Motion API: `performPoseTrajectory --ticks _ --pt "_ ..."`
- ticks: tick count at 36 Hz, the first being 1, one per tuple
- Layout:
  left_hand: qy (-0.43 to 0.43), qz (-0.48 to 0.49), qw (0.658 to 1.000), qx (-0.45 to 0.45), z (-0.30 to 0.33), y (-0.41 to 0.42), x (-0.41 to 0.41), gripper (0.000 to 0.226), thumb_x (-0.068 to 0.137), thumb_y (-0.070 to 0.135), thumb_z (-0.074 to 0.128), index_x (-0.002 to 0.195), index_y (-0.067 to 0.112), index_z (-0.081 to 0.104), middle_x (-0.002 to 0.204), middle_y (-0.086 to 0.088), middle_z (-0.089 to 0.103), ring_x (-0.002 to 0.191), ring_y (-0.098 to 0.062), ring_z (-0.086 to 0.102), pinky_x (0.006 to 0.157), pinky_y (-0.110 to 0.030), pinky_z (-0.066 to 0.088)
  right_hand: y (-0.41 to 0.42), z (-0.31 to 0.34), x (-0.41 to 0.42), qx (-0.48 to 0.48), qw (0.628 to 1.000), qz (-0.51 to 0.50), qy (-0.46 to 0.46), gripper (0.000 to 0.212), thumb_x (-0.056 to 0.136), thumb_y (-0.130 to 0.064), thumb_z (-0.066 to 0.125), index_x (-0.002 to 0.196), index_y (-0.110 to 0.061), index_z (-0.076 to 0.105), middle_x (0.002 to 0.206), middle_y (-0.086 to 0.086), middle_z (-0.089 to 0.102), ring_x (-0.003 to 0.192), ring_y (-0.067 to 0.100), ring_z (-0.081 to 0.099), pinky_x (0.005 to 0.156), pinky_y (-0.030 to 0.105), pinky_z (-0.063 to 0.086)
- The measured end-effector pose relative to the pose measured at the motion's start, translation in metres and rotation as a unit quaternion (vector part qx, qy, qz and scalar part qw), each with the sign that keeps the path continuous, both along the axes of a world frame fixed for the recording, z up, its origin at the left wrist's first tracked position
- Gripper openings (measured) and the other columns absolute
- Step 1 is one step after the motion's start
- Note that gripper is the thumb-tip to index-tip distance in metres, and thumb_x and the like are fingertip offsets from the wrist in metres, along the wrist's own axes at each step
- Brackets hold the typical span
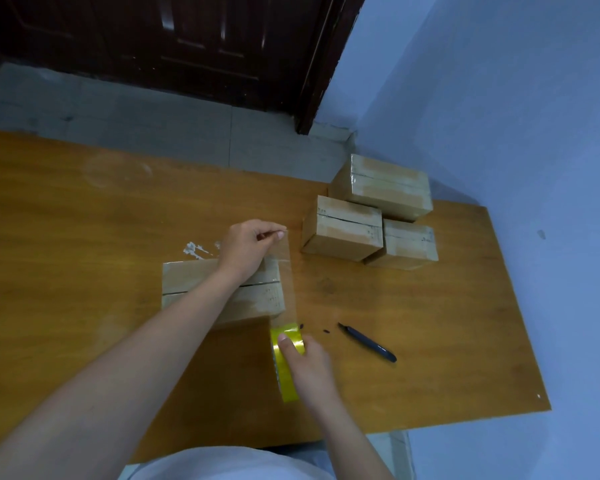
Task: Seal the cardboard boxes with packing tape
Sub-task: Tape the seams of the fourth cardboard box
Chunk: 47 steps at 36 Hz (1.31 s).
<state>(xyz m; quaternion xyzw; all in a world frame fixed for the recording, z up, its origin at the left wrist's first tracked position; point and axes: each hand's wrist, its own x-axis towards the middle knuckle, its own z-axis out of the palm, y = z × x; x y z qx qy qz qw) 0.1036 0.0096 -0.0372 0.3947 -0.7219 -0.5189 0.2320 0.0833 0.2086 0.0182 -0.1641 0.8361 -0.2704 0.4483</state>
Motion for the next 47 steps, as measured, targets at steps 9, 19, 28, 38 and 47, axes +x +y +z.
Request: performPoseTrajectory --ticks 9,19,28,38,47 --pt "-0.117 0.009 0.993 0.007 0.005 0.001 -0.004 0.016 0.091 0.028 0.063 0.102 0.024 0.074 0.103 0.007 0.069 0.087 -0.006 0.056 0.069 -0.023 0.043 -0.008 -0.026 0.003 0.016 0.998 -0.044 -0.039 0.018 0.095 -0.039 0.052 0.084 -0.025 0.055 0.095 0.006 0.065 0.083 0.019 0.062 0.081 0.036 0.051" --pt "-0.319 -0.029 0.934 0.155 0.008 -0.019 -0.022 0.017 0.087 0.027 0.069 0.096 0.013 0.072 0.109 -0.006 0.066 0.103 -0.026 0.057 0.09 -0.035 0.046 -0.01 -0.034 -0.004 0.007 0.998 -0.041 -0.045 0.05 0.096 -0.039 0.049 0.135 -0.008 0.046 0.117 0.003 0.057 0.11 0.02 0.054 0.086 0.026 0.041" --pt "-0.43 -0.034 0.894 0.125 0.005 -0.016 -0.021 0.032 0.096 0.025 0.049 0.118 0.003 0.056 0.123 -0.017 0.056 0.111 -0.032 0.055 0.087 -0.035 0.044 -0.013 -0.047 -0.011 -0.023 0.998 -0.034 -0.037 0.047 0.097 -0.034 0.051 0.128 0.0 0.049 0.121 0.012 0.055 0.118 0.032 0.051 0.099 0.034 0.04" --pt "-0.185 0.095 0.972 -0.108 0.019 0.0 -0.003 0.022 0.088 0.004 0.051 0.106 0.009 0.064 0.101 -0.006 0.059 0.094 -0.024 0.054 0.087 -0.036 0.044 -0.014 -0.063 -0.01 -0.025 0.998 -0.039 -0.047 0.041 0.094 -0.041 0.052 0.112 -0.005 0.055 0.105 0.012 0.059 0.101 0.031 0.057 0.076 0.031 0.038" --pt "-0.191 -0.089 0.95 -0.231 0.012 0.063 0.061 0.035 0.093 0.036 0.048 0.116 0.014 0.063 0.117 -0.003 0.057 0.113 -0.023 0.045 0.094 -0.041 0.037 -0.027 -0.059 -0.007 -0.064 0.995 -0.044 -0.057 0.026 0.092 -0.038 0.056 0.078 -0.016 0.056 0.076 0.004 0.056 0.08 0.027 0.057 0.067 0.031 0.037"
